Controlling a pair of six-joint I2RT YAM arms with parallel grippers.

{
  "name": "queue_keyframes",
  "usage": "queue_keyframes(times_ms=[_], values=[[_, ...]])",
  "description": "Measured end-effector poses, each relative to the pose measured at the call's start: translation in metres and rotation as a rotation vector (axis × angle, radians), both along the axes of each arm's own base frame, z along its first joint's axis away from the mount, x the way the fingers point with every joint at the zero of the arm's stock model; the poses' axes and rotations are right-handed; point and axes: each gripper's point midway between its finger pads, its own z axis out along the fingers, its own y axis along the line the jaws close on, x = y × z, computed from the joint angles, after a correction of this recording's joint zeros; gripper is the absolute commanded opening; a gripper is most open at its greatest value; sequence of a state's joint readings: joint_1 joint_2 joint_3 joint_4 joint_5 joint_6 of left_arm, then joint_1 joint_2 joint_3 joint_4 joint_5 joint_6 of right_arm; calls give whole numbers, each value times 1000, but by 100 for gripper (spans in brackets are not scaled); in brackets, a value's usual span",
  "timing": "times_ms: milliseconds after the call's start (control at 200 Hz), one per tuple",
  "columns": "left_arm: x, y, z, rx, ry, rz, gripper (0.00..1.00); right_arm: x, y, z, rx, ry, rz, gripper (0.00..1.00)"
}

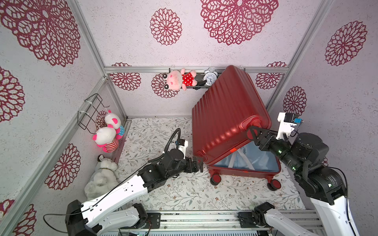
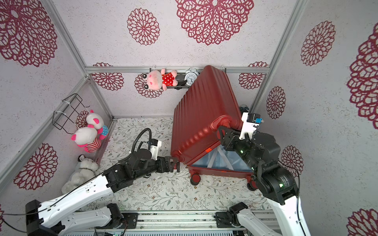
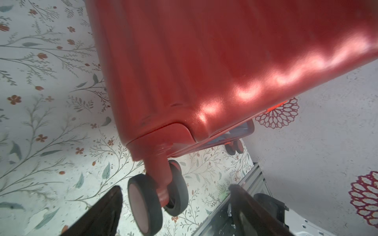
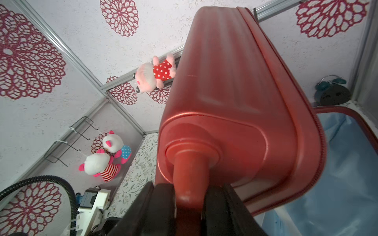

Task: Open the suitcase zippers
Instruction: Open the suitcase at the corner of the board.

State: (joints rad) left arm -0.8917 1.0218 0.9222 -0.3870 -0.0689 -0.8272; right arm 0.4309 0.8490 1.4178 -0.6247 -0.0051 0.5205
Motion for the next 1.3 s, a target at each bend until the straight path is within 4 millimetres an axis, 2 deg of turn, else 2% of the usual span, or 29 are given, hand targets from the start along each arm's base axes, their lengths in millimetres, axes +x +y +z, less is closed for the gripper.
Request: queue_keyframes(times_ms=[150, 285, 450, 610, 826, 971, 1071, 1231, 1296], values=[[-1, 34, 22, -28, -39, 58, 87, 2, 14, 5, 65, -15, 53, 18], [2, 57, 30, -20, -57, 110, 87, -1, 34, 12, 104, -40, 109, 20], [18, 78, 43, 2, -69, 178, 87, -7, 65, 19, 123, -65, 192, 24], [35, 90, 60, 3, -90, 220, 86, -15, 101, 26, 132, -87, 275, 28], [53, 107, 70, 7, -99, 277, 85, -35, 139, 29, 126, -112, 391, 54], [57, 132, 72, 9, -103, 344, 85, -53, 157, 29, 115, -130, 488, 71], [53, 151, 79, -7, -121, 393, 86, -60, 165, 17, 87, -114, 535, 82], [46, 173, 88, -28, -147, 447, 85, -60, 171, -17, 7, -48, 556, 98], [46, 177, 89, -32, -149, 458, 85, -65, 175, -23, -7, -39, 592, 99]])
